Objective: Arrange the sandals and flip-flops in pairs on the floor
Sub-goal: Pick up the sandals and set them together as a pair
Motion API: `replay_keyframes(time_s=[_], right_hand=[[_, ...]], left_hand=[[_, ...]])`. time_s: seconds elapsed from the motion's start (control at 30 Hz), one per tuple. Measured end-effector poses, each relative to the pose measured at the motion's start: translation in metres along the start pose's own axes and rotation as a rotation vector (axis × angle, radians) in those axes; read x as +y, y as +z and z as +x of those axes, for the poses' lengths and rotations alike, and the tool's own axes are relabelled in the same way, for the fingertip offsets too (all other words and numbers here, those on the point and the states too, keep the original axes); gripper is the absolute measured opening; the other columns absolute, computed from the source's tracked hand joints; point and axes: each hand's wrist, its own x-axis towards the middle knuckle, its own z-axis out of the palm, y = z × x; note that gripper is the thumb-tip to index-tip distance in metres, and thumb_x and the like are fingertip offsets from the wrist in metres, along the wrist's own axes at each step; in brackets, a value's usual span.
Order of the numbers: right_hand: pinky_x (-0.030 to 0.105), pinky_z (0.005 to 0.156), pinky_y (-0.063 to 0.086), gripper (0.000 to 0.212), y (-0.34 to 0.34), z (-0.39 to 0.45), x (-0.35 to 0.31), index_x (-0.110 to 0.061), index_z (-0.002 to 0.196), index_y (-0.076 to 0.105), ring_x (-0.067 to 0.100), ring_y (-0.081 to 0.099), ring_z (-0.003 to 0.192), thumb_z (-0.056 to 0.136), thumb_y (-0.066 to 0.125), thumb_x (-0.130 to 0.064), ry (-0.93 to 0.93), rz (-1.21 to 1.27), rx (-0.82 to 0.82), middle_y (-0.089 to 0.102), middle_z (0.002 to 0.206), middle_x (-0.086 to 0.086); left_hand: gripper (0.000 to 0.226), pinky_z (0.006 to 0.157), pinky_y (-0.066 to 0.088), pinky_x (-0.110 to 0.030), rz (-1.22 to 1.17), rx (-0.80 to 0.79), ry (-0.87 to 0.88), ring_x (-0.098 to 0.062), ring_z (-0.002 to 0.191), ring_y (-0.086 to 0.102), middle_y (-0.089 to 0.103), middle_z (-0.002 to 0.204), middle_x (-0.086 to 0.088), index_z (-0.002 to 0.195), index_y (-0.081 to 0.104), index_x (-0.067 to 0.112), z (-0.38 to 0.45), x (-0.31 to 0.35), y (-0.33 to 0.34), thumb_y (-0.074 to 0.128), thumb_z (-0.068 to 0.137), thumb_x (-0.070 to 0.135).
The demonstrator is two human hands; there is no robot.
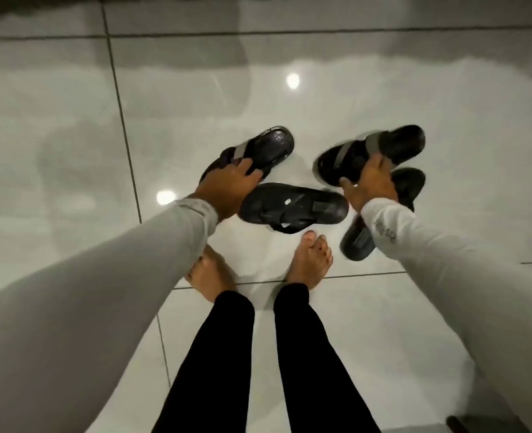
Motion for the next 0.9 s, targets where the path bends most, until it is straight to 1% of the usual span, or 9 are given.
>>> replay_keyframes(time_s=[0.1, 0.2, 0.27, 0.33, 0.37, 0.47, 0.57, 0.77, 0.9], right_hand=[[0.048, 0.107, 0.038, 0.083, 0.009, 0.044, 0.002, 0.001, 0.148, 0.018, 0.043, 0.039, 0.135, 0.087, 0.067, -0.028, 0.054, 0.091, 0.079, 0.025, 0.153, 0.022], [0.046, 0.111, 0.035, 0.087, 0.014, 0.072, 0.003, -0.001, 0.150, 0.015, 0.043, 0.040, 0.135, 0.086, 0.069, -0.023, 0.124, 0.111, 0.066, 0.035, 0.149, 0.025], [0.047, 0.109, 0.039, 0.077, 0.013, 0.076, 0.000, -0.003, 0.147, 0.022, 0.045, 0.047, 0.130, 0.087, 0.067, -0.018, 0.150, 0.104, 0.070, 0.043, 0.143, 0.027], [0.044, 0.105, 0.042, 0.060, 0.007, 0.077, -0.008, -0.006, 0.141, 0.033, 0.044, 0.051, 0.125, 0.088, 0.062, -0.011, 0.165, 0.171, 0.131, 0.048, 0.138, 0.025], [0.043, 0.105, 0.043, 0.056, 0.004, 0.075, -0.015, -0.008, 0.140, 0.035, 0.042, 0.052, 0.124, 0.089, 0.058, -0.007, 0.156, 0.219, 0.148, 0.049, 0.137, 0.023], [0.042, 0.101, 0.044, 0.056, 0.000, 0.065, -0.043, -0.009, 0.141, 0.032, 0.042, 0.053, 0.120, 0.089, 0.051, -0.004, 0.038, 0.216, 0.142, 0.050, 0.134, 0.024], [0.044, 0.096, 0.045, 0.055, 0.001, 0.049, -0.089, -0.013, 0.139, 0.033, 0.046, 0.055, 0.113, 0.088, 0.047, 0.000, -0.137, 0.180, 0.079, 0.054, 0.129, 0.027], [0.046, 0.085, 0.049, 0.059, 0.029, 0.021, -0.179, -0.014, 0.137, 0.029, 0.046, 0.062, 0.099, 0.084, 0.046, 0.003, -0.417, 0.034, -0.082, 0.061, 0.117, 0.029], [0.047, 0.084, 0.052, 0.060, 0.062, -0.009, -0.225, -0.018, 0.135, 0.026, 0.042, 0.063, 0.094, 0.084, 0.046, 0.004, -0.534, -0.058, -0.192, 0.061, 0.114, 0.023]], left_hand=[[0.042, 0.066, 0.048, -0.043, 0.045, -0.197, -0.080, -0.040, 0.091, 0.064, 0.056, 0.121, -0.017, 0.132, 0.048, 0.011, 0.033, -0.014, 0.008, 0.056, 0.093, 0.024], [0.038, 0.077, 0.048, -0.043, 0.123, -0.341, -0.123, -0.040, 0.101, 0.062, 0.058, 0.120, -0.016, 0.124, 0.055, 0.009, 0.044, -0.025, 0.008, 0.053, 0.094, 0.032], [0.032, 0.078, 0.047, -0.045, 0.104, -0.302, -0.152, -0.042, 0.101, 0.061, 0.058, 0.119, -0.018, 0.118, 0.059, 0.006, 0.041, -0.034, 0.007, 0.052, 0.094, 0.027], [0.027, 0.074, 0.048, -0.046, 0.060, -0.205, -0.200, -0.044, 0.096, 0.062, 0.058, 0.115, -0.020, 0.114, 0.060, 0.005, 0.032, -0.044, 0.002, 0.050, 0.094, 0.019], [0.024, 0.071, 0.048, -0.046, 0.048, -0.155, -0.213, -0.045, 0.091, 0.063, 0.059, 0.111, -0.021, 0.111, 0.060, 0.004, 0.025, -0.049, -0.002, 0.050, 0.094, 0.017], [0.019, 0.063, 0.047, -0.044, 0.057, -0.100, -0.271, -0.046, 0.081, 0.065, 0.061, 0.103, -0.022, 0.108, 0.060, 0.002, 0.004, -0.064, -0.017, 0.054, 0.092, 0.011], [0.023, 0.065, 0.047, -0.045, 0.046, -0.088, -0.379, -0.045, 0.084, 0.065, 0.061, 0.106, -0.019, 0.113, 0.056, 0.002, -0.021, -0.083, -0.030, 0.056, 0.092, 0.012], [0.021, 0.069, 0.052, -0.047, -0.006, -0.060, -0.480, -0.043, 0.084, 0.066, 0.062, 0.104, -0.018, 0.113, 0.055, 0.004, -0.068, -0.120, -0.025, 0.054, 0.093, 0.010], [0.022, 0.067, 0.052, -0.044, -0.032, -0.069, -0.512, -0.042, 0.084, 0.066, 0.061, 0.105, -0.016, 0.113, 0.056, 0.005, -0.098, -0.133, -0.014, 0.054, 0.091, 0.006]])
